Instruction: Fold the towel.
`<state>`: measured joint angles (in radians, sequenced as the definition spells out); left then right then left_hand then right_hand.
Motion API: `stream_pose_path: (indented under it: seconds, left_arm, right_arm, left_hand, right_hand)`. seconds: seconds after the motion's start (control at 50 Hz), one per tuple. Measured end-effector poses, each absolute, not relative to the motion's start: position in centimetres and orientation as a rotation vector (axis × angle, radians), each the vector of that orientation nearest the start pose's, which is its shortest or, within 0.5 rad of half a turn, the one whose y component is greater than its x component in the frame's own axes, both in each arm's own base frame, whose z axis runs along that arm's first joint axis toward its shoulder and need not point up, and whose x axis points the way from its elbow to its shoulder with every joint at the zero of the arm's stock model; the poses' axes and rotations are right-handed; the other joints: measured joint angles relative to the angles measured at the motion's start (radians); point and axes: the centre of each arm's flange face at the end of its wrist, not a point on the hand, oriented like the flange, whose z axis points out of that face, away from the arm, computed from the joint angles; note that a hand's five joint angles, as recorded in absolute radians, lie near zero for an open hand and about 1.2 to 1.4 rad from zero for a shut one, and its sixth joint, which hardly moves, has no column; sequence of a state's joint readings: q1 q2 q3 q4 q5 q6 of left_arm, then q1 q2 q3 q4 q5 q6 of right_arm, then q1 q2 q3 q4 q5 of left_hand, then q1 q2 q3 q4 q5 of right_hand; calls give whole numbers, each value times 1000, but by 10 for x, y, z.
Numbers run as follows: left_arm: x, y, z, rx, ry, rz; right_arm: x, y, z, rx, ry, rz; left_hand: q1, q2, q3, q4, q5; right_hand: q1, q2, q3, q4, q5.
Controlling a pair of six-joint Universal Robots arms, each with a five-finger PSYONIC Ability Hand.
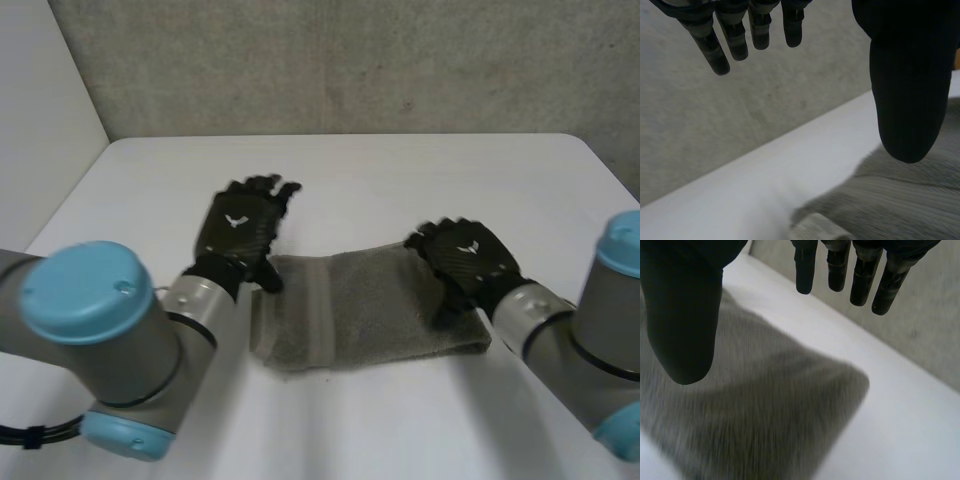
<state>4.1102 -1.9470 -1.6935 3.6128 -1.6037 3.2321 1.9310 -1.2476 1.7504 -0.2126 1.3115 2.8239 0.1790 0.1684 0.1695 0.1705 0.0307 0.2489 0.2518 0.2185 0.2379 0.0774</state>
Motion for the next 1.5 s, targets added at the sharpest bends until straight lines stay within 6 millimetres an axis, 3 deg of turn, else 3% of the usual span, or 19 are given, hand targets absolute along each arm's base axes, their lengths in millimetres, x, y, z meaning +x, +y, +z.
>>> stream_pose_path:
  seconds: [0.1, 0.18, 0.26, 0.28, 0.3, 0.34, 0.54, 0.66, 0.7, 0.72, 0.74, 0.8, 0.96, 1.04, 1.1, 1.12, 1.18, 1.3, 1.5]
  left_arm:
    - [-328, -224, 157, 892, 2457, -2285]
    - [-330, -220, 143, 904, 2484, -2223]
    - [-330, -216, 131, 920, 2493, -2165]
    - [-330, -216, 131, 920, 2493, -2165]
    - [-329, -215, 130, 926, 2490, -2156]
    - [-329, -213, 130, 936, 2483, -2150]
    - [-331, -195, 151, 952, 2443, -2192]
    - [-320, -192, 189, 811, 2364, -2277]
    - [-317, -193, 194, 787, 2353, -2286]
    - [-310, -197, 204, 726, 2329, -2299]
    - [-310, -197, 204, 726, 2329, -2299]
    - [-293, -205, 220, 621, 2291, -2308]
    - [-269, -215, 236, 497, 2247, -2314]
    - [-263, -219, 239, 464, 2235, -2322]
    - [-263, -220, 239, 463, 2233, -2327]
    - [-264, -221, 239, 463, 2230, -2334]
    - [-267, -224, 239, 467, 2226, -2346]
    - [-286, -227, 237, 507, 2223, -2394]
    - [-328, -214, 221, 646, 2332, -2397]
  right_arm:
    - [224, -252, 148, -955, 2237, -1622]
    - [213, -250, 138, -961, 2267, -1582]
    - [203, -251, 130, -982, 2278, -1590]
    - [203, -251, 130, -982, 2278, -1590]
    - [201, -254, 128, -992, 2272, -1616]
    - [199, -258, 127, -1004, 2257, -1659]
    - [205, -277, 142, -1021, 2156, -1836]
    - [255, -273, 182, -1077, 1915, -1925]
    - [261, -271, 186, -1081, 1888, -1926]
    - [282, -262, 197, -1098, 1807, -1917]
    - [282, -262, 197, -1098, 1807, -1917]
    - [316, -242, 204, -1140, 1701, -1860]
    - [365, -194, 181, -1267, 1597, -1676]
    - [381, -170, 150, -1343, 1600, -1540]
    - [382, -166, 143, -1356, 1610, -1517]
    - [382, -166, 142, -1356, 1616, -1515]
    - [381, -167, 147, -1346, 1618, -1531]
    - [361, -183, 183, -1233, 1653, -1637]
    - [312, -228, 209, -834, 1845, -1655]
  left_hand:
    - [0, 2, 0, 0, 0]
    - [0, 2, 0, 0, 0]
    - [0, 2, 0, 0, 0]
    - [0, 2, 0, 0, 0]
    - [0, 2, 0, 0, 0]
    - [0, 2, 0, 0, 0]
    - [0, 0, -2, -2, 0]
    - [0, 0, -2, -2, 0]
    - [0, 0, -2, -2, 0]
    - [0, -1, -2, -2, 0]
    - [0, -1, -2, -2, 0]
    - [0, -2, -2, -2, 0]
    - [0, -3, -4, -3, 0]
    - [-1, -3, -4, -3, 0]
    - [-1, -3, -4, -3, 0]
    - [-1, -3, -4, -3, 0]
    - [-1, -3, -4, -3, 0]
    - [-1, -3, -4, -3, 0]
    - [-1, -3, -4, -3, 0]
  right_hand:
    - [0, 0, 1, 0, 0]
    - [15, 7, 42, 26, 24]
    - [367, 361, 396, 358, 327]
    - [367, 361, 396, 358, 327]
    - [583, 627, 651, 630, 587]
    - [723, 814, 848, 829, 759]
    - [750, 904, 966, 955, 840]
    - [750, 905, 968, 959, 840]
    - [750, 905, 968, 959, 840]
    - [750, 906, 969, 959, 840]
    - [750, 906, 969, 959, 840]
    - [751, 906, 969, 959, 840]
    - [759, 906, 969, 959, 840]
    - [734, 823, 870, 855, 792]
    - [462, 499, 548, 529, 505]
    - [227, 260, 312, 284, 269]
    - [9, 18, 40, 26, 37]
    - [1, -3, 1, 0, 3]
    - [1, -3, 1, 0, 0]
